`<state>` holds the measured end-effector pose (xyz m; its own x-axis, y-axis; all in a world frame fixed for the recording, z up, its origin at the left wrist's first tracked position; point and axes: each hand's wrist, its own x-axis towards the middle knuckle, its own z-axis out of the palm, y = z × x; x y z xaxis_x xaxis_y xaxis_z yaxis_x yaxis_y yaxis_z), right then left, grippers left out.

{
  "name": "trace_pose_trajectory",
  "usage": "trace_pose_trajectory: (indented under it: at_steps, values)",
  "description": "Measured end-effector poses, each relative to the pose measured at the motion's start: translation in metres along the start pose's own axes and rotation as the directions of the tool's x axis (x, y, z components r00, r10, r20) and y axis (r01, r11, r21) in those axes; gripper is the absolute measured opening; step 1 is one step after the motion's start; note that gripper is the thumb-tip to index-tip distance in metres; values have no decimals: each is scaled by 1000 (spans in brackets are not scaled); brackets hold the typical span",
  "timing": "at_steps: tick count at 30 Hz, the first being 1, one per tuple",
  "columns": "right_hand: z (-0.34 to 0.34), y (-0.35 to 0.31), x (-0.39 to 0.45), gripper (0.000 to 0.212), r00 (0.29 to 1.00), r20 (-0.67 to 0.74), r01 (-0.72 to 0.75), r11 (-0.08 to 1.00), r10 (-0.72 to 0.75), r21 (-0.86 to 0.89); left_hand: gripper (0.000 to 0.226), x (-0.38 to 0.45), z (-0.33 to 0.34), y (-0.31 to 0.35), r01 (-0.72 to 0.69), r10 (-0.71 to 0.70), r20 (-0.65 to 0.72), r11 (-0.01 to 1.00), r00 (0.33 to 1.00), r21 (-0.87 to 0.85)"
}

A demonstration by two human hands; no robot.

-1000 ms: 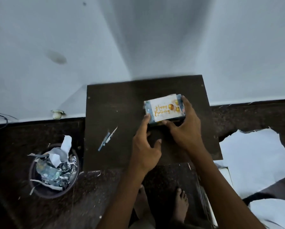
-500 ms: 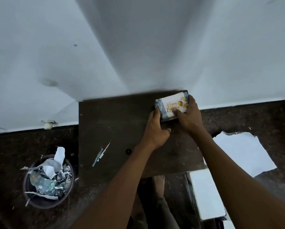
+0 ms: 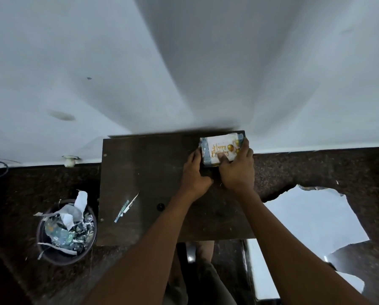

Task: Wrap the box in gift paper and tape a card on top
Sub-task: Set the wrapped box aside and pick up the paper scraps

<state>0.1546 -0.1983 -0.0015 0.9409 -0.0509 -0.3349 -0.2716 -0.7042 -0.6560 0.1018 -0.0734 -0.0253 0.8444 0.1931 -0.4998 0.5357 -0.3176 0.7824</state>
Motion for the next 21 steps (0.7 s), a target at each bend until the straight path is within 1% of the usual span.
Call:
trace_pose_trajectory:
  at_steps: [3, 6, 7, 9, 10, 12, 13, 14, 16, 18, 19, 21]
  values:
    - [-2, 0, -2, 90, 999, 34, -10, 1000, 10, -13, 109, -3, -3, 7, 62, -60, 23, 994, 998, -86]
    - [-5, 2, -8, 95, 999, 46, -28, 999, 26, 30, 111, -7, -4, 8, 84, -80, 43, 990, 996, -110]
    - [-5, 2, -12, 96, 999, 28, -30, 999, 30, 25, 111, -9, -3, 8, 93, -87, 52, 989, 995, -113]
    - [-7, -1, -22, 94, 998, -54, -25, 998, 22, -49, 109, -18, -5, 5, 104, -99, 45, 988, 994, -110]
    - [-8, -4, -29, 91, 993, -114, -16, 996, 5, -88, 105, -26, -6, 3, 87, -86, 14, 991, 996, -99]
    - [-7, -12, -47, 77, 970, -223, 55, 985, -92, -163, 89, -43, -13, -4, 3, -12, -134, 998, 991, -66]
    - [-4, -15, -58, 68, 957, -244, 110, 974, -158, -199, 80, -53, -19, -10, -42, 32, -244, 998, 969, -36]
    - [2, -18, -68, 60, 948, -233, 165, 959, -218, -228, 71, -63, -25, -16, -72, 69, -356, 997, 932, 3]
    - [17, -22, -85, 47, 950, -119, 257, 937, -290, -237, 59, -81, -39, -33, -79, 100, -545, 995, 833, 62]
    - [37, -27, -99, 40, 950, 50, 312, 931, -308, -188, 55, -94, -59, -54, -29, 72, -646, 997, 760, 77]
    - [46, -29, -104, 40, 943, 132, 324, 931, -305, -166, 56, -99, -68, -64, 27, 35, -672, 996, 739, 81]
    - [66, -32, -113, 42, 921, 269, 329, 932, -282, -153, 61, -110, -86, -85, 202, -60, -701, 972, 711, 122]
